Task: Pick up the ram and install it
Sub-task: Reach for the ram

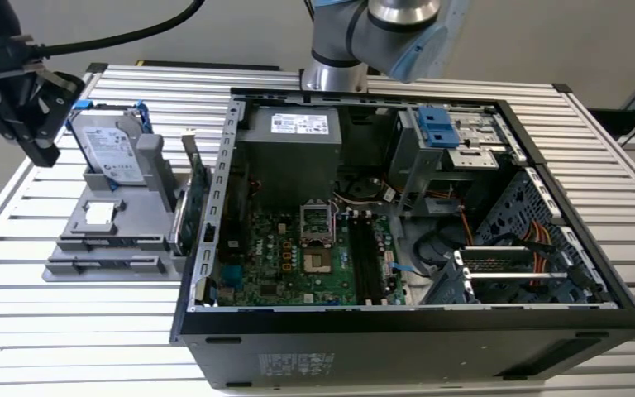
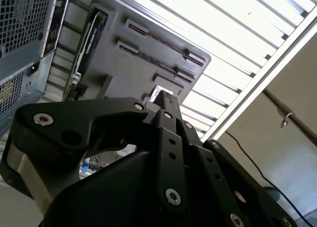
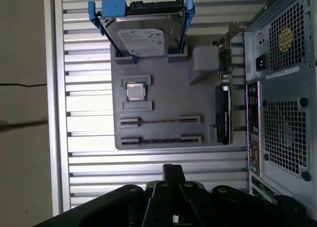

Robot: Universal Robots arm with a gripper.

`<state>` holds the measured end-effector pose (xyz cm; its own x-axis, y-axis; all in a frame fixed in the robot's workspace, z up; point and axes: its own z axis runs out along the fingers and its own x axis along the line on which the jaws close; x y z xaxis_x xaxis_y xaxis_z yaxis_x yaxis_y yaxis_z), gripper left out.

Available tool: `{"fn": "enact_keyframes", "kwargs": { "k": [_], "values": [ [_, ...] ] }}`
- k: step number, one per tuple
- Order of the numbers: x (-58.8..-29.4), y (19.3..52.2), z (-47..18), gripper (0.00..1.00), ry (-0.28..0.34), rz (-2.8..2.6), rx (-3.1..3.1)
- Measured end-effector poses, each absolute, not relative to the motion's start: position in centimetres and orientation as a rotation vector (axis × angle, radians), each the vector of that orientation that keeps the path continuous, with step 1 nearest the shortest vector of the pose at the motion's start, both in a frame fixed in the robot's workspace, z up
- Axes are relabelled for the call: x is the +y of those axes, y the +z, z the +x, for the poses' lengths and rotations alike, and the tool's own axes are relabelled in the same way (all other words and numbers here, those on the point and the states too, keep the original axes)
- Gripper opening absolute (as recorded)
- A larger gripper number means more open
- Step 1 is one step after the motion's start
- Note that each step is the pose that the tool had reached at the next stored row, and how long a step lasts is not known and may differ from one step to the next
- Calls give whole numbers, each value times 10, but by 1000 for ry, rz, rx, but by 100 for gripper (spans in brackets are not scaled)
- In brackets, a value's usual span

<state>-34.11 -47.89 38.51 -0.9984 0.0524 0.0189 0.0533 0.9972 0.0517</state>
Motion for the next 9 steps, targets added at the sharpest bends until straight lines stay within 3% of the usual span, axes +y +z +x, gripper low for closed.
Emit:
{"fn": "enact_keyframes", "kwargs": {
  "k": [9],
  "values": [
    [-481,385,-341,0,-81,-27,-3122]
  ]
}}
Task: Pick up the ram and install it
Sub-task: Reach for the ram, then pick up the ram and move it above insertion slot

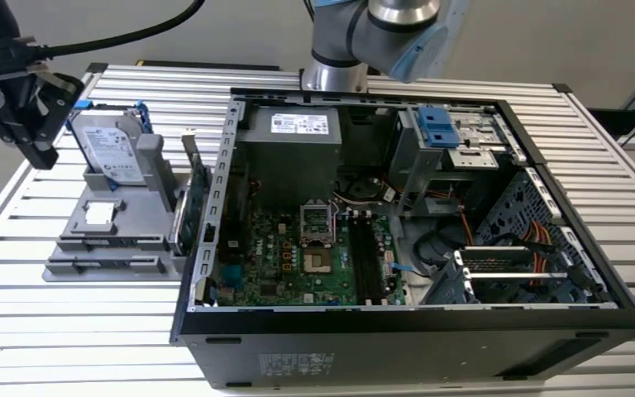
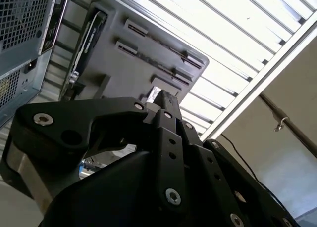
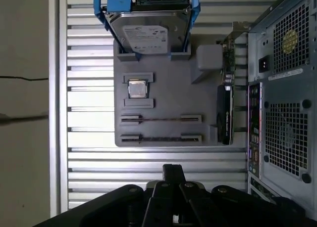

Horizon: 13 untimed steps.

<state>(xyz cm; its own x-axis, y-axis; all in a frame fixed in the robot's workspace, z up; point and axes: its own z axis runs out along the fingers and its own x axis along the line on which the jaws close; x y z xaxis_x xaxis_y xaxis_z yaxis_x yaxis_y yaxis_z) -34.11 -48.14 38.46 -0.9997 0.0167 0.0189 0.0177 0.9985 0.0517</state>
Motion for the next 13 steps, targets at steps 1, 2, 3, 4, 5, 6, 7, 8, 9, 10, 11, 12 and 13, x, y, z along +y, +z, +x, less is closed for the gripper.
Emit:
{"fn": "enact_keyframes", "kwargs": {
  "k": [1,2,3,4,5,6,7,8,9,10,11,12,13],
  "values": [
    [-482,385,-341,0,-81,-26,-3122],
    [-482,384,-341,0,-81,-25,-3122],
    [-482,384,-341,0,-81,-21,-3122],
    [-482,384,-341,0,-81,-20,-3122],
    [-482,384,-341,0,-81,-20,-3122],
    [-482,384,-341,0,-81,-19,-3122],
    [-482,384,-341,0,-81,-19,-3122],
    [-482,384,-341,0,-81,-19,-3122],
    [-482,384,-341,0,-81,-19,-3122],
    [-482,384,-341,0,-81,-19,-3122],
    [-482,384,-341,0,-81,-19,-3122],
    [-482,384,-341,0,-81,-19,-3122],
    [-482,384,-341,0,-81,-19,-3122]
  ]
}}
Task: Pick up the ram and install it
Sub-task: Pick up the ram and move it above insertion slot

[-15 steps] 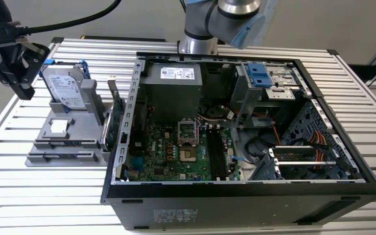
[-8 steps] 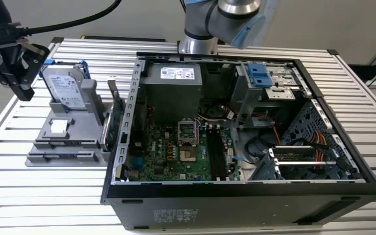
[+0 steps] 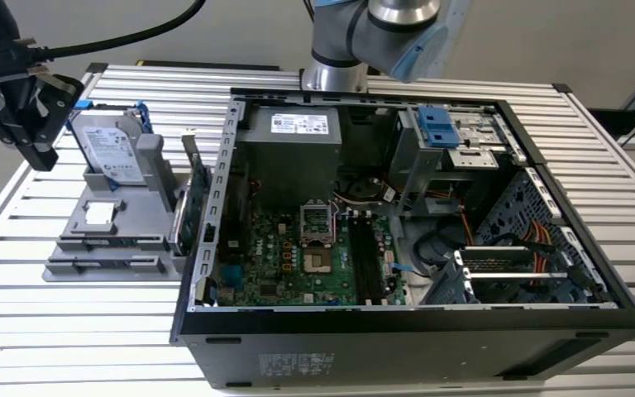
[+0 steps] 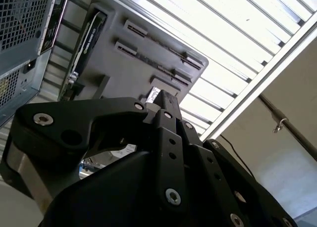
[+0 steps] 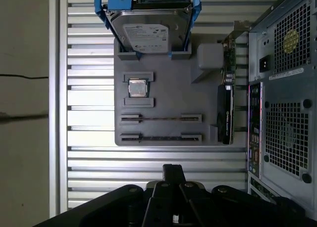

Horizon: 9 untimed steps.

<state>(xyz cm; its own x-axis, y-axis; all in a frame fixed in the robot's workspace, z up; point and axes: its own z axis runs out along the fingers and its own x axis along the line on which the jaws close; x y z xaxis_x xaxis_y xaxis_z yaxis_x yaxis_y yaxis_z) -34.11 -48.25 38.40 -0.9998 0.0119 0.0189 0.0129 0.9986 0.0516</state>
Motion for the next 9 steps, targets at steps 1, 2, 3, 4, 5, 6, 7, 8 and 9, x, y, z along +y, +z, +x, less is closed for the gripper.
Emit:
{"fn": "enact_keyframes", "kwargs": {
  "k": [1,2,3,4,5,6,7,8,9],
  "values": [
    [-482,384,-341,0,-81,-19,-3122],
    [-482,384,-341,0,-81,-19,-3122],
    [-482,384,-341,0,-81,-19,-3122],
    [-482,384,-341,0,-81,-19,-3122],
    [-482,384,-341,0,-81,-17,-3122],
    [-482,384,-341,0,-81,-12,-3122],
    [-482,384,-341,0,-81,-7,-3122],
    [-482,384,-341,0,-81,-1,-3122],
    [-482,384,-341,0,-81,5,-3122]
  ]
}}
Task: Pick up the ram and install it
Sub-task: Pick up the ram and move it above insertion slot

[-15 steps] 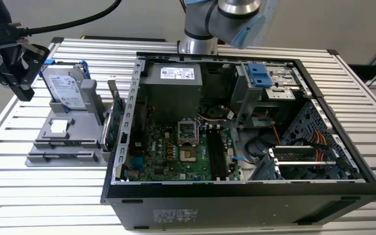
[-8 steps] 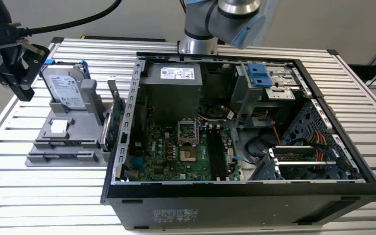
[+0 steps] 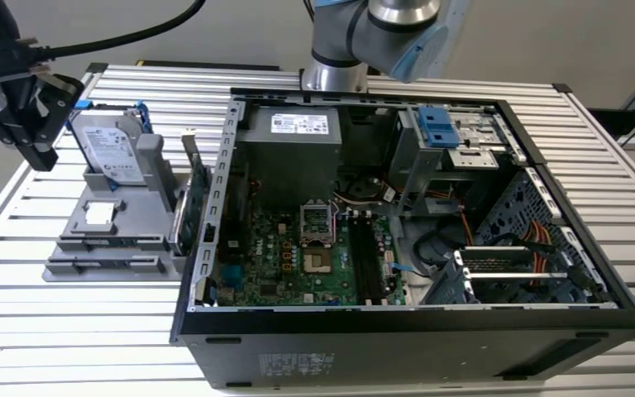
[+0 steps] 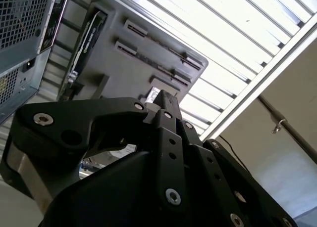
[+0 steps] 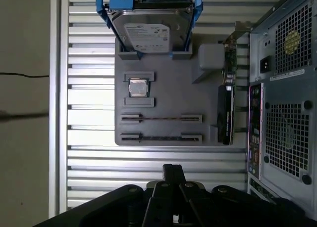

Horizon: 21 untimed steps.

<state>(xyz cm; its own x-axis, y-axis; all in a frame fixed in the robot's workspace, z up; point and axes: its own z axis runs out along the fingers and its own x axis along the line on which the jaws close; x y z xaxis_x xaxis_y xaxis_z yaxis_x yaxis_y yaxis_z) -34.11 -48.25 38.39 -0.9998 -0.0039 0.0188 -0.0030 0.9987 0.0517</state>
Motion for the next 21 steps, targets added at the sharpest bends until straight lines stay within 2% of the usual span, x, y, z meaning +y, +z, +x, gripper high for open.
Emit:
{"fn": "enact_keyframes", "kwargs": {
  "k": [21],
  "values": [
    [-482,384,-341,0,-79,151,-3116]
  ]
}}
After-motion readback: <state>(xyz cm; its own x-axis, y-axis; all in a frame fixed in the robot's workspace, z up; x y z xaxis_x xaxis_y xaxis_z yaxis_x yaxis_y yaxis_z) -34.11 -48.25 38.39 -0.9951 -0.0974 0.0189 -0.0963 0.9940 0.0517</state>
